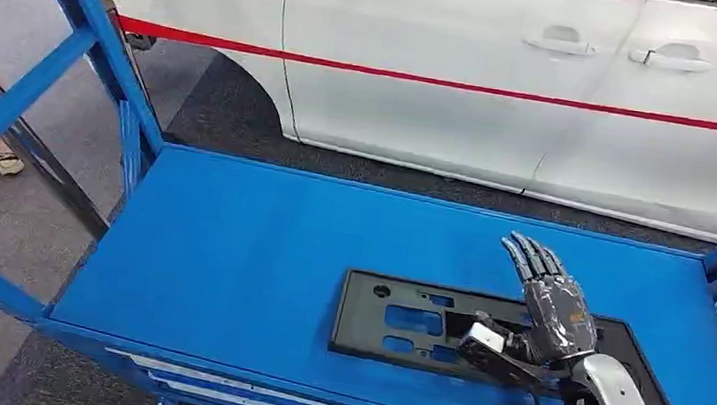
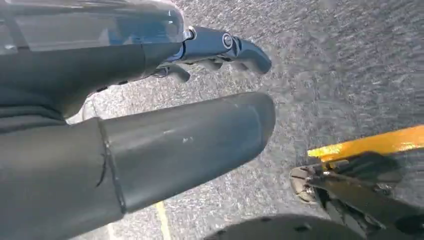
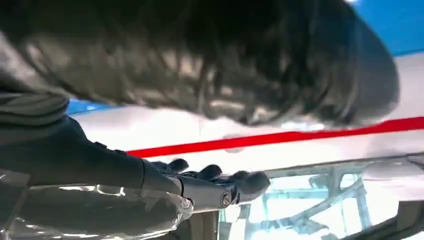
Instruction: Take the parts from the cabinet and place them on the table.
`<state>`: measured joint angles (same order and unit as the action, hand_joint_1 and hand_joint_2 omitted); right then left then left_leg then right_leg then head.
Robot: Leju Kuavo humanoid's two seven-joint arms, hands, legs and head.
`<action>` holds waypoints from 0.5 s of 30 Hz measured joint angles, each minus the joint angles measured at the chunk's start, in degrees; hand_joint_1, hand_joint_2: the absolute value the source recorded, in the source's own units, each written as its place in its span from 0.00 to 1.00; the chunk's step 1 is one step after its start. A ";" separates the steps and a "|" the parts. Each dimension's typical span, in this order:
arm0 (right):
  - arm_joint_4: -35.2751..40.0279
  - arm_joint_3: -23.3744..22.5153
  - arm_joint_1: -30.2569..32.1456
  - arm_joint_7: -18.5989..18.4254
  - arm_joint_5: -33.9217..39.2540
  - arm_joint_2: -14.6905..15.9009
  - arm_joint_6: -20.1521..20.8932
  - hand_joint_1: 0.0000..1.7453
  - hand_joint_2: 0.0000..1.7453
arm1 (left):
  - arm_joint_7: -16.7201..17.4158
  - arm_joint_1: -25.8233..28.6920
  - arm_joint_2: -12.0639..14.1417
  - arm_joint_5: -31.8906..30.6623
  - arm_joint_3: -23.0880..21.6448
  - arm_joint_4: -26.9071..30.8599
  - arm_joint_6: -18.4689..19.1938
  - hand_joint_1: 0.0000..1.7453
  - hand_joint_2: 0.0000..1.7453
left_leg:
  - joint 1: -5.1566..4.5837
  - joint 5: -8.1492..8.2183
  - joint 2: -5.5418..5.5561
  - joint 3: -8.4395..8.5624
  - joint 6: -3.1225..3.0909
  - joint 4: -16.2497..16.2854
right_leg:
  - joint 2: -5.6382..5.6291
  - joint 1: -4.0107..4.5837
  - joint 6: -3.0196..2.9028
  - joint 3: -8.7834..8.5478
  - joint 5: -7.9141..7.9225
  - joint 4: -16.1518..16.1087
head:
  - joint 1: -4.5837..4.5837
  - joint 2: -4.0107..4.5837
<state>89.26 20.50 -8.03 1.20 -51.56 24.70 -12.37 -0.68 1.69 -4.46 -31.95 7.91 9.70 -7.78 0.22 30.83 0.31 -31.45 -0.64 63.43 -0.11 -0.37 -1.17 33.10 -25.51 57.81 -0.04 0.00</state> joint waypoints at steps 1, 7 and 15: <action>-0.02 0.00 0.00 0.00 0.00 0.00 0.00 0.00 0.00 | 0.00 -0.02 0.00 0.00 0.00 0.00 0.00 0.00 0.00 | 0.09 1.96 0.00 -2.48 0.11 4.26 | 0.07 0.06 -0.28 -0.14 -0.24 0.03 | -0.07 0.00; -0.02 0.00 0.13 0.00 0.00 -0.02 0.02 0.00 0.00 | 0.00 0.34 0.00 0.00 0.00 0.00 0.00 0.00 0.00 | 0.04 -3.12 -0.02 -5.37 -0.22 2.54 | -0.23 0.40 -0.21 -2.01 -2.06 0.33 | -0.02 0.00; -0.02 -0.07 0.13 0.30 0.75 -0.04 0.15 0.00 0.00 | -0.06 0.25 0.11 0.00 0.00 0.02 0.00 0.00 0.00 | -0.45 -5.60 0.06 -2.66 -1.02 -4.60 | -0.04 0.75 0.30 -2.81 -2.96 0.34 | -0.18 0.00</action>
<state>89.24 20.44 -7.90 1.50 -50.81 24.65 -12.22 -0.74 1.94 -4.35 -31.95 7.91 9.73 -7.78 -0.23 25.23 0.37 -34.12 -1.66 58.82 -0.15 0.39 -0.87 30.29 -28.47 58.15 -0.22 0.00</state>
